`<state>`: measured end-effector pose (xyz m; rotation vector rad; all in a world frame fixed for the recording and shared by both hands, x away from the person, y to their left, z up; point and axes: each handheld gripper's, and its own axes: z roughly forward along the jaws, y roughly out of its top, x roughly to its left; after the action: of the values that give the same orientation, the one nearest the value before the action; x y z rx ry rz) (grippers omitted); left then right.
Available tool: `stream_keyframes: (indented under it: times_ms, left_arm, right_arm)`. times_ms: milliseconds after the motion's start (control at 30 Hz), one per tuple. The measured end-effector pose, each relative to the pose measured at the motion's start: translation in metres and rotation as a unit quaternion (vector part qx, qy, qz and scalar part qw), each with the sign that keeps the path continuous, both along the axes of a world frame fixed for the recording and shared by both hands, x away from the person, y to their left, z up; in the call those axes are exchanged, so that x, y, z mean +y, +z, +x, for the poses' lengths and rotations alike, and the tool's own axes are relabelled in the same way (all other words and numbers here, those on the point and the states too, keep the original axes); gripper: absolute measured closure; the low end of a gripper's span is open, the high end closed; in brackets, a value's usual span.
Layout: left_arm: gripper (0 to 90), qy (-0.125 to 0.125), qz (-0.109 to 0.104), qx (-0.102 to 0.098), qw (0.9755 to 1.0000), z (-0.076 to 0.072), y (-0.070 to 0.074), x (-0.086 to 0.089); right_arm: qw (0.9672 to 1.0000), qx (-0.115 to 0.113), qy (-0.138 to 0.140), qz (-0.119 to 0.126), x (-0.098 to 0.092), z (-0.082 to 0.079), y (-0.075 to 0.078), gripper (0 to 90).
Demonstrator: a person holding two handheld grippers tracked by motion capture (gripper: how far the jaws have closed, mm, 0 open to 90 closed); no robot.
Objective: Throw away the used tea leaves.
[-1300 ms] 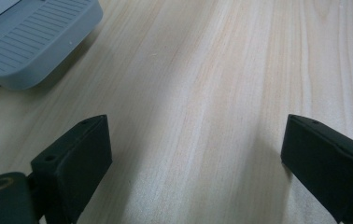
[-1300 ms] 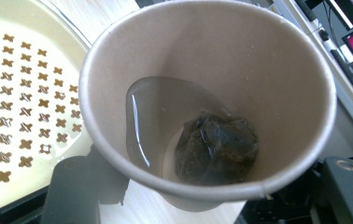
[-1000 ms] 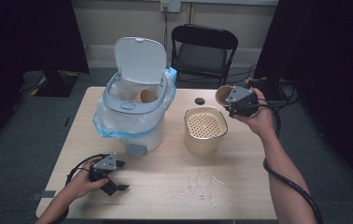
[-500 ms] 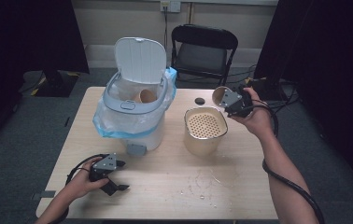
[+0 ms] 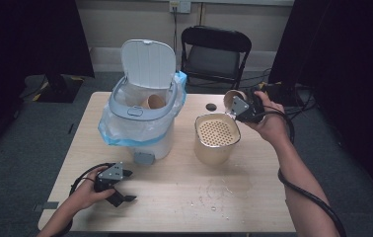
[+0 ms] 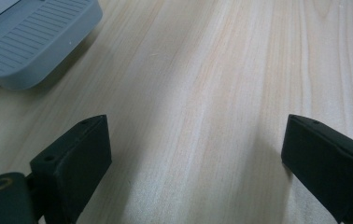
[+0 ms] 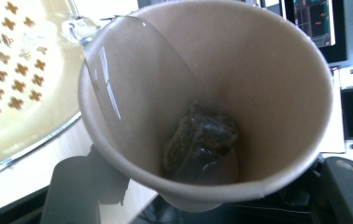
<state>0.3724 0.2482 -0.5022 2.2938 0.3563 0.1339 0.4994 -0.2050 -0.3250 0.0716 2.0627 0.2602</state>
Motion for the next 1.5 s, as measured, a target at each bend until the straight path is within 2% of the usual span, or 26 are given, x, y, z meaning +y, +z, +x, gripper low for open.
stream_keyframes:
  times_ms: [100,333,367,400,500,600,700,800,833,867,933,967,1000,1033,1100,1133,1167,1200,1233,1267,1300,1333,1400,1433,1467,1500]
  left_arm:
    - [7.7,-0.001,0.0,0.001,1.0,0.0,0.0,0.0]
    - [7.7,-0.001,0.0,0.001,1.0,0.0,0.0,0.0]
    - [7.7,0.0,0.0,0.001,1.0,0.0,0.0,0.0]
    - [7.7,0.0,0.0,0.001,1.0,0.0,0.0,0.0]
    - [7.7,-0.001,0.003,0.001,1.0,0.0,0.0,0.0]
    - [7.7,-0.001,0.003,0.001,1.0,0.0,0.001,0.0]
    - [7.6,-0.002,0.003,0.001,1.0,0.0,0.001,0.0]
    - [6.8,-0.002,0.003,0.001,1.0,0.0,0.0,0.0]
    - [6.8,-0.002,0.003,0.001,1.0,0.0,0.0,0.0]
    - [6.8,-0.003,0.003,0.001,1.0,0.0,0.0,0.0]
    - [6.8,-0.003,0.003,0.001,1.0,0.0,0.0,0.0]
    - [6.8,-0.003,0.003,0.001,1.0,0.0,0.0,0.0]
    - [6.8,-0.002,0.003,0.001,1.0,0.0,0.0,0.0]
    - [6.8,-0.003,0.003,0.001,1.0,0.0,0.0,0.0]
    - [6.8,-0.002,0.003,0.001,1.0,0.0,0.0,0.0]
    - [6.8,-0.002,0.003,0.001,1.0,0.0,0.0,0.0]
    - [6.8,-0.003,0.003,0.001,1.0,0.0,0.0,0.0]
    - [6.8,-0.003,0.003,0.001,1.0,0.0,0.0,0.0]
    - [6.8,-0.002,0.003,0.001,1.0,0.0,0.0,0.0]
    - [6.8,-0.002,0.003,0.001,1.0,0.0,0.0,0.0]
    - [6.8,-0.002,0.003,0.001,1.0,0.0,0.0,0.0]
    - [6.8,-0.003,0.003,0.001,1.0,0.0,0.0,0.0]
    - [6.8,-0.003,0.003,0.001,1.0,0.0,0.0,0.0]
    - [6.8,-0.002,0.003,0.001,1.0,0.0,0.0,0.0]
    - [6.8,-0.002,0.003,0.001,1.0,0.0,0.0,0.0]
    - [6.8,-0.002,0.003,0.001,1.0,0.0,0.0,0.0]
  right_arm:
    - [1.0,0.0,0.003,-0.005,0.001,-0.001,0.001,33.8]
    - [0.9988,-0.026,0.006,-0.041,0.006,-0.003,0.004,33.8]
    - [0.9962,-0.039,0.009,-0.078,0.008,-0.004,0.003,33.8]
    - [0.9962,-0.039,0.009,-0.078,0.008,-0.004,0.003,33.8]
    - [0.9917,-0.066,0.013,-0.11,0.012,-0.008,0.002,33.8]
    - [0.9829,-0.094,0.017,-0.157,0.015,-0.01,0.002,33.8]
    - [0.9717,-0.122,0.026,-0.201,0.019,-0.012,0.0,33.7]
    - [0.9682,-0.136,0.026,-0.209,0.022,-0.015,0.001,33.7]
    - [0.9624,-0.147,0.033,-0.226,0.023,-0.015,0.001,33.7]
    - [0.9603,-0.149,0.033,-0.234,0.024,-0.015,0.001,33.7]
    - [0.9497,-0.161,0.039,-0.266,0.027,-0.016,0.0,33.7]
    - [0.9507,-0.161,0.037,-0.263,0.027,-0.016,-0.002,33.7]
    - [0.9429,-0.171,0.045,-0.283,0.029,-0.016,-0.001,33.7]
    - [0.9404,-0.177,0.043,-0.288,0.03,-0.017,-0.003,33.7]
    - [0.9404,-0.175,0.044,-0.288,0.03,-0.018,-0.004,33.7]
    - [0.9288,-0.189,0.052,-0.314,0.032,-0.018,-0.005,33.7]
    - [0.9252,-0.186,0.061,-0.326,0.033,-0.019,-0.007,33.7]
    - [0.9252,-0.186,0.061,-0.326,0.033,-0.019,-0.007,33.7]
    - [0.9148,-0.195,0.065,-0.348,0.034,-0.02,-0.009,33.7]
    - [0.9184,-0.193,0.066,-0.339,0.034,-0.02,-0.01,33.7]
    - [0.9155,-0.198,0.072,-0.343,0.035,-0.02,-0.009,33.6]
    - [0.9105,-0.2,0.07,-0.355,0.036,-0.02,-0.008,33.6]
    - [0.9119,-0.201,0.068,-0.351,0.035,-0.02,-0.008,33.6]
    - [0.9066,-0.208,0.066,-0.361,0.036,-0.02,-0.008,33.6]
    - [0.9053,-0.204,0.073,-0.365,0.036,-0.02,-0.007,33.5]
    - [0.9058,-0.204,0.073,-0.364,0.037,-0.021,-0.007,33.5]
